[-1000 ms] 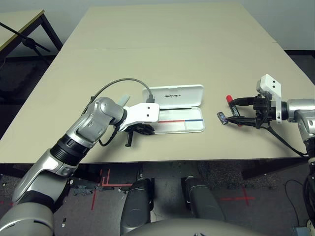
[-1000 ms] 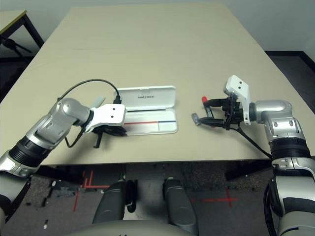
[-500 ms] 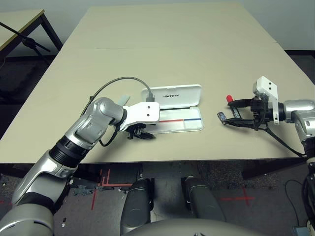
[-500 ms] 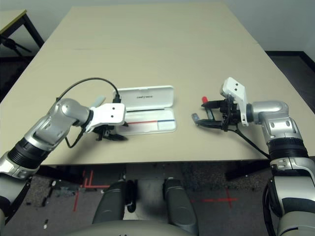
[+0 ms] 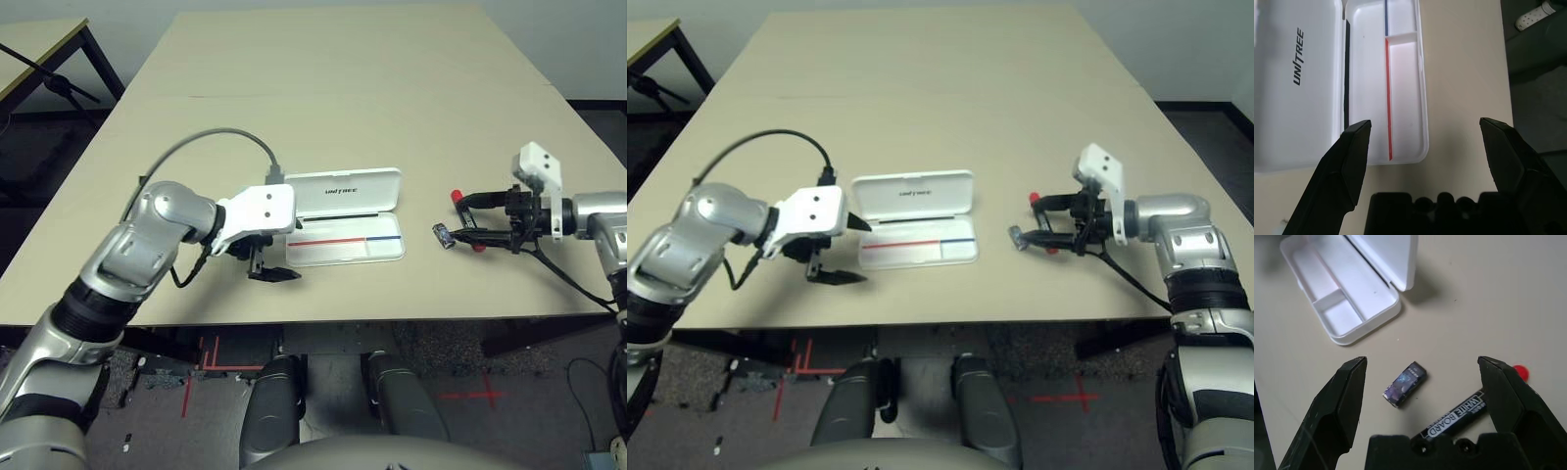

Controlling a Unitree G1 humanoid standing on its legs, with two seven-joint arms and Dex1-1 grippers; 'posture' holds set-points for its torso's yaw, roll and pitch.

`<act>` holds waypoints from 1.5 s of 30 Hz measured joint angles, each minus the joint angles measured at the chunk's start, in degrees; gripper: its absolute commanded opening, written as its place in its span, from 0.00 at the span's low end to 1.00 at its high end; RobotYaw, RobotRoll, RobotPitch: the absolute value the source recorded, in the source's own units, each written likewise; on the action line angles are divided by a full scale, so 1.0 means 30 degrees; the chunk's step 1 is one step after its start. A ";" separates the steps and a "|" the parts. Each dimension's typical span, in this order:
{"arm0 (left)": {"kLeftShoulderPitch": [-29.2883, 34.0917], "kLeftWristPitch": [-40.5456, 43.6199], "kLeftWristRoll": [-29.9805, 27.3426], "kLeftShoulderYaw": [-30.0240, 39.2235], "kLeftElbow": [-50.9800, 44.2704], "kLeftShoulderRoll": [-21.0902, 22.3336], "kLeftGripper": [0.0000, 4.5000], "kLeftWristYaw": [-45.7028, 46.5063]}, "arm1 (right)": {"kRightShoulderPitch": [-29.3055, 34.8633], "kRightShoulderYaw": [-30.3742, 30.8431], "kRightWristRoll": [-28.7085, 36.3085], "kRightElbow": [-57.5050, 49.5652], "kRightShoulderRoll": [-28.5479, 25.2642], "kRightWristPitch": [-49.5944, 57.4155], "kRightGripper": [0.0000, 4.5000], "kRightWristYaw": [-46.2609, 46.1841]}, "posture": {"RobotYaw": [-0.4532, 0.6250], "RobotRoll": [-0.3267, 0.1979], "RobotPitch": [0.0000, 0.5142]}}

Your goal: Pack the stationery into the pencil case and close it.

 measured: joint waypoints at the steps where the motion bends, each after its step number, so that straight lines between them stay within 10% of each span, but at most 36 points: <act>1: 0.0037 0.0226 -0.0410 0.0323 -0.0174 -0.0013 0.99 0.0135 | 0.0302 -0.0172 0.0147 -0.0679 -0.0248 0.0697 1.00 -0.0377 | 0.40 0.62 0.23; 20: 0.0609 0.0478 -0.3127 0.1643 -0.1237 -0.0680 0.99 0.1860 | -0.0524 -0.0451 0.0164 -0.5543 -0.0138 1.3552 1.00 -0.9164 | 0.41 0.62 0.24; 39: 0.1056 0.0602 -0.3135 0.1316 -0.2007 -0.0647 0.99 0.2332 | -0.1551 0.2109 -0.1347 -0.1216 0.1843 1.1940 1.00 -1.0119 | 0.46 0.62 0.22; 45: 0.1049 0.0827 -0.3136 0.1316 -0.2010 -0.0600 1.00 0.2396 | -0.1608 0.2285 -0.1783 -0.0829 0.1885 1.1517 0.62 -1.0129 | 0.45 0.62 0.22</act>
